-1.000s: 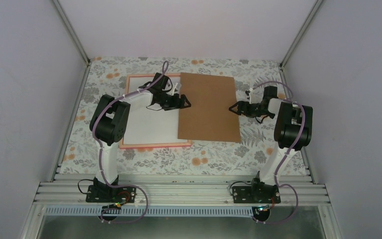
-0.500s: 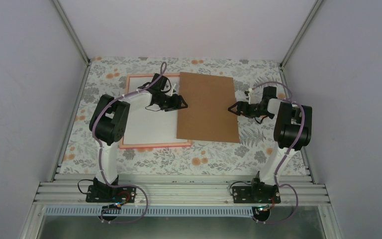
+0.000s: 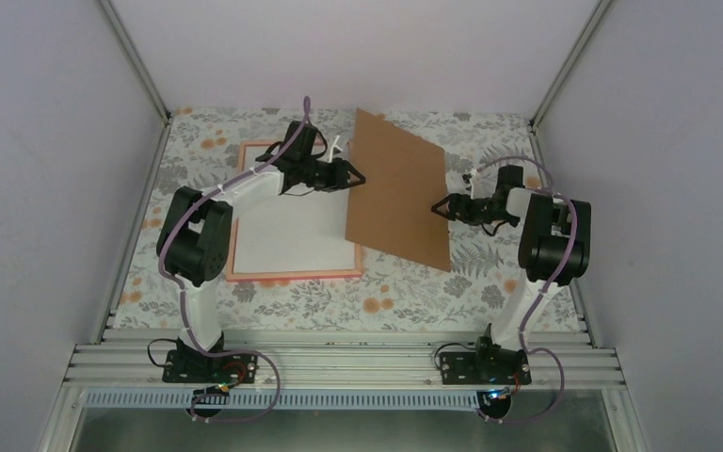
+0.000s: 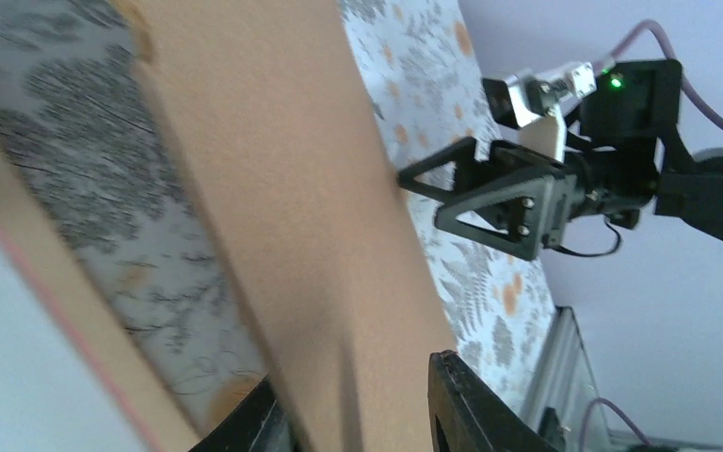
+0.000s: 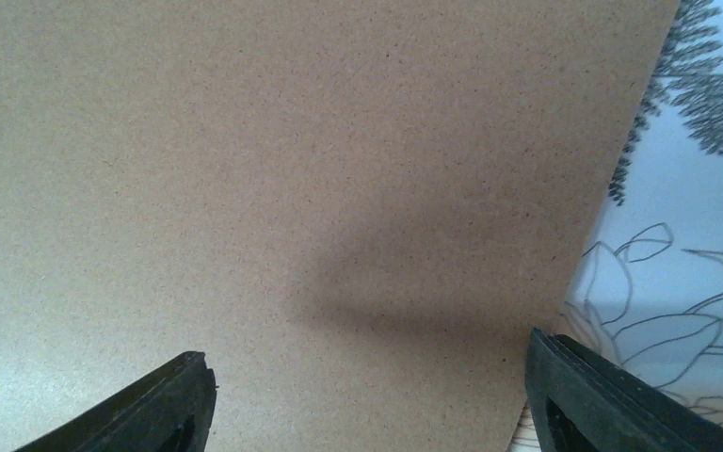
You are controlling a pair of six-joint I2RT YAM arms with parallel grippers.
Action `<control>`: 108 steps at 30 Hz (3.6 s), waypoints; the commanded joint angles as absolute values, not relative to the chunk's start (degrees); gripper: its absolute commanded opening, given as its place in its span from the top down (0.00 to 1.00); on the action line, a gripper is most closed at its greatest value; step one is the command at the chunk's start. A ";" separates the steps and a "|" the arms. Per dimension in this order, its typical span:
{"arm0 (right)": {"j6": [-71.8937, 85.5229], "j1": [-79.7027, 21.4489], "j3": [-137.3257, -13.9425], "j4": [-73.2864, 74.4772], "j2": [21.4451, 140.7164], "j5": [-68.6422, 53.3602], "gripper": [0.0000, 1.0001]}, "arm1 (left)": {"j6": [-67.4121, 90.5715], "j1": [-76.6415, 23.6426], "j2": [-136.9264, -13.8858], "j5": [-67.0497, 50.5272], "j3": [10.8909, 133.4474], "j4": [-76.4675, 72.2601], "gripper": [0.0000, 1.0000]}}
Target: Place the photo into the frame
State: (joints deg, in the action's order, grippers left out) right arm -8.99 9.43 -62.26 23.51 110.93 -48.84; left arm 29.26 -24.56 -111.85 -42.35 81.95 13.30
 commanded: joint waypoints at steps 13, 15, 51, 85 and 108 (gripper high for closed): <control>-7.44 10.08 -58.54 31.61 104.18 -47.71 0.14 | 29.02 -27.42 -114.82 -42.32 93.25 17.49 0.97; -7.29 12.74 -59.32 31.17 101.12 -48.08 0.13 | 25.62 -27.51 -113.81 -40.28 96.43 20.13 0.98; -9.13 25.61 -95.97 46.45 89.63 -70.77 0.00 | -95.56 -37.26 -49.37 -20.08 48.50 -1.29 0.98; -7.89 -6.14 -70.38 53.39 87.03 -97.75 0.62 | -118.68 -37.27 -37.15 -33.51 41.16 8.67 0.97; 69.13 2.02 -57.48 -32.23 79.84 -74.83 0.96 | -94.80 -37.28 -42.52 1.53 39.57 3.75 0.00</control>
